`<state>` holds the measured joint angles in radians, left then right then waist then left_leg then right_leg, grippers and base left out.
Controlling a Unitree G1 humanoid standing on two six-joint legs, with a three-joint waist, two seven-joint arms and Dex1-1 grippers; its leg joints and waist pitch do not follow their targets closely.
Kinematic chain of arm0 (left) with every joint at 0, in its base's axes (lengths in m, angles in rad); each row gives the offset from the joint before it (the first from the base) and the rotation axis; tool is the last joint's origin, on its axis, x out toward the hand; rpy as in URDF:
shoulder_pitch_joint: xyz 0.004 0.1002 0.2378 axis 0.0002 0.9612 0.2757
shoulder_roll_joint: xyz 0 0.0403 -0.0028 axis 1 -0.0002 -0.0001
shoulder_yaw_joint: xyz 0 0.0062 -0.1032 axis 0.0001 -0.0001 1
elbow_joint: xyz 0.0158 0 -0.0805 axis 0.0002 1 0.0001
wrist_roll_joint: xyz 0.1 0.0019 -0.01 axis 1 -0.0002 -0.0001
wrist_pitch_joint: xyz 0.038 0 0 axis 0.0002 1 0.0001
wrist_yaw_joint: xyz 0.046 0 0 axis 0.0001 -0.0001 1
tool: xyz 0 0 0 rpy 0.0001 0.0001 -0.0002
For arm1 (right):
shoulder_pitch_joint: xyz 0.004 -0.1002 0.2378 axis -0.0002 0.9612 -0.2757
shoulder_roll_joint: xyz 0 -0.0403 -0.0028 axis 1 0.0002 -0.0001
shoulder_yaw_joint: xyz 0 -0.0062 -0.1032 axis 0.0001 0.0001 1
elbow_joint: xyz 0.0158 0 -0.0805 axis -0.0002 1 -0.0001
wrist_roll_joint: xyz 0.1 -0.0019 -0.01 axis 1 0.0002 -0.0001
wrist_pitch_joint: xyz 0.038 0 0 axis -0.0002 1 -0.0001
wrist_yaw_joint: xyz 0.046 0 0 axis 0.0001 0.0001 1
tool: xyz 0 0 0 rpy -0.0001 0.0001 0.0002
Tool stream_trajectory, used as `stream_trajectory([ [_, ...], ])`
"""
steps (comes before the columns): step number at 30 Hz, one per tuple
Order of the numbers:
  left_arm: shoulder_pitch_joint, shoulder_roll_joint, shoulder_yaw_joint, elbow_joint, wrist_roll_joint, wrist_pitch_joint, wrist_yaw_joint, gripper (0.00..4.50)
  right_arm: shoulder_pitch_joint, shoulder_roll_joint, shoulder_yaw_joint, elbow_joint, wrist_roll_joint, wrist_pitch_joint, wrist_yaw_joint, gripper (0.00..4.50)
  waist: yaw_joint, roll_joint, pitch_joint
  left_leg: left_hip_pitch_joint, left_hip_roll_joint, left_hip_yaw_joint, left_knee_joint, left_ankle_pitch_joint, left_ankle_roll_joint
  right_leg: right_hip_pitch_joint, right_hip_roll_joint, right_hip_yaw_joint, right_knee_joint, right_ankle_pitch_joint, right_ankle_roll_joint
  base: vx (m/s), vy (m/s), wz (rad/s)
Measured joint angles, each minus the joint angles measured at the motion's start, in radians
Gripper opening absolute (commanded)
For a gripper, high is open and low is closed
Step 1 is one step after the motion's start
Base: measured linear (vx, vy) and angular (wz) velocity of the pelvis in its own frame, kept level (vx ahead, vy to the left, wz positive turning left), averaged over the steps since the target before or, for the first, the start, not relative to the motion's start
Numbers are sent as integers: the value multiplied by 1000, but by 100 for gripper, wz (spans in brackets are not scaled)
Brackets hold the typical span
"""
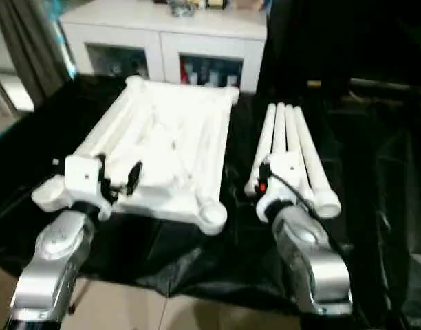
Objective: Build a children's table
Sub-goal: Move to table
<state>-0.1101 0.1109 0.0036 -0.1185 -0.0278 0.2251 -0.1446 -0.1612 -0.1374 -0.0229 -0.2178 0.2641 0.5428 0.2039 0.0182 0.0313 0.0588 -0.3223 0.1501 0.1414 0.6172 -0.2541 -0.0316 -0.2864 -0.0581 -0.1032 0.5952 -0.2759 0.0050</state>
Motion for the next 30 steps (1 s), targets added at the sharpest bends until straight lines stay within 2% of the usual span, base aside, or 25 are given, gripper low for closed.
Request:
stream_trajectory([
  [1,4,2,6,-11,0,0,1,442,-9,2,10,3,0,-1,3,450,-3,-3,8,23,12,20,-6,-1,-2,5,1,8,15,-20,-3,17,23,-47],
  [2,3,5,7,-18,0,0,1,442,-9,4,16,3,0,-4,9,450,-4,-6,12,40,16,37,-6,-1,-2,0,-6,10,45,-40,-11,17,23,-47],
  [3,3,10,10,-25,0,0,1,442,-6,3,22,4,0,-5,15,450,-8,-14,11,51,13,49,-6,-4,-8,-8,-20,10,67,-53,-17,18,-12,-74],
  [4,3,12,11,-32,0,0,2,442,-4,3,24,4,0,-6,19,450,-12,-22,11,60,12,56,-7,-8,-13,-9,-28,10,75,-53,-16,26,-68,-54],
  [5,5,8,9,-42,0,1,2,442,-1,-4,28,3,-1,-10,24,450,-18,-42,6,62,8,53,-4,-20,-25,-6,-32,9,75,-42,-3,26,-68,-54],
  [6,5,-4,2,-48,0,1,2,442,1,-16,25,4,-2,-12,25,450,-15,-46,1,52,7,44,12,-45,-17,-7,-28,11,71,-43,-4,74,-81,-28],
  [7,8,-16,-26,-57,0,3,-2,442,2,-27,19,11,-5,-12,26,450,-11,-40,-1,13,-4,14,87,-65,22,-11,-26,11,68,-43,-6,144,-56,-11],
  [8,13,-18,-34,-60,0,7,-2,442,3,-31,11,22,-9,-13,25,450,-9,-40,-2,-19,-19,-6,137,-66,31,-7,-25,18,64,-43,-9,144,-56,-11],
  [9,19,-17,-34,-63,0,8,-2,442,3,-32,9,27,-14,-13,26,450,-6,-37,-4,-44,-27,-18,146,-65,32,-3,-22,21,57,-42,-12,151,-51,1],
  [10,23,-12,-33,-66,1,10,-2,442,3,-35,13,29,-23,-14,30,450,4,-25,-9,-69,-22,-26,108,-57,42,11,-9,17,42,-44,-13,169,-19,10],
  [11,27,-10,-28,-71,2,11,-1,442,2,-43,19,29,-28,-20,37,450,16,-2,-17,-82,-8,-27,58,-40,62,25,8,5,31,-47,-17,169,-19,10],
  [12,31,-4,-24,-82,2,12,-1,442,1,-47,28,29,-32,-29,44,450,22,19,-20,-81,10,-29,18,20,53,42,29,-10,23,-55,-17,228,43,10],
  [13,35,5,-14,-87,2,11,0,442,5,-39,37,33,-34,-32,48,450,22,36,-20,-83,12,-63,30,48,48,85,30,-56,-4,-65,-6,289,74,40],
  [14,35,10,-7,-92,3,10,0,442,2,-29,43,33,-29,-31,49,450,10,30,-22,-75,3,-77,21,43,39,79,29,-48,2,-74,-5,289,74,40],
  [15,43,13,10,-100,3,8,2,442,-22,-12,51,34,-19,-28,49,450,10,8,-28,-74,-9,-78,21,41,33,39,25,-18,71,-79,-12,318,4,36],
  [16,46,23,21,-93,4,10,2,442,-34,-2,51,26,-6,-28,48,450,9,8,-30,-72,-23,-92,24,32,39,-15,26,13,144,-72,-1,174,-24,-8],
  [17,46,24,21,-94,2,9,-1,442,-34,-5,49,23,-1,-29,48,450,13,6,-31,-68,-36,-105,25,36,29,-51,23,36,144,-52,31,174,-24,-8],
  [18,46,25,18,-97,-1,7,-10,442,-32,-17,50,23,-1,-29,50,450,13,-2,-32,-61,-55,-112,25,36,27,-86,8,66,118,-13,68,-78,28,-20],
  [19,40,29,8,-98,-12,6,-30,442,-22,-35,42,21,-1,-29,56,450,9,-30,-35,-60,-91,-109,31,34,23,-115,-25,113,45,51,73,-196,48,-6],
  [20,37,28,-3,-100,-19,4,-43,442,-12,-46,26,22,-1,-29,58,450,4,-34,-36,-66,-102,-103,40,31,22,-133,-41,132,45,77,67,-196,48,-6],
  [21,35,25,-25,-102,-25,4,-61,442,3,-52,11,23,-1,-29,59,450,2,-32,-35,-67,-98,-87,39,25,26,-135,-43,138,45,79,69,-165,55,25],
  [22,38,27,-50,-103,-40,2,-93,442,10,-62,3,25,-1,-29,66,450,4,-29,-33,-65,-80,-73,24,14,21,-133,-37,132,36,84,64,-75,5,18],
  [25,45,72,-59,-103,-76,-3,-171,442,11,-75,15,2,11,-29,119,450,3,-23,-30,-62,-48,-53,19,22,4,-121,-31,105,12,98,40,-48,-10,8],
  [28,44,138,-58,-103,-125,-1,-282,442,13,-133,44,-35,47,-29,212,450,2,-18,-25,-52,-29,-28,19,21,-6,-111,-35,97,11,98,40,-69,-24,10],
  [30,44,188,-60,-103,-154,11,-359,442,13,-174,52,-41,59,-28,262,450,6,-15,-22,-50,-22,-19,19,22,-6,-109,-35,96,10,96,42,-75,-15,10],
])
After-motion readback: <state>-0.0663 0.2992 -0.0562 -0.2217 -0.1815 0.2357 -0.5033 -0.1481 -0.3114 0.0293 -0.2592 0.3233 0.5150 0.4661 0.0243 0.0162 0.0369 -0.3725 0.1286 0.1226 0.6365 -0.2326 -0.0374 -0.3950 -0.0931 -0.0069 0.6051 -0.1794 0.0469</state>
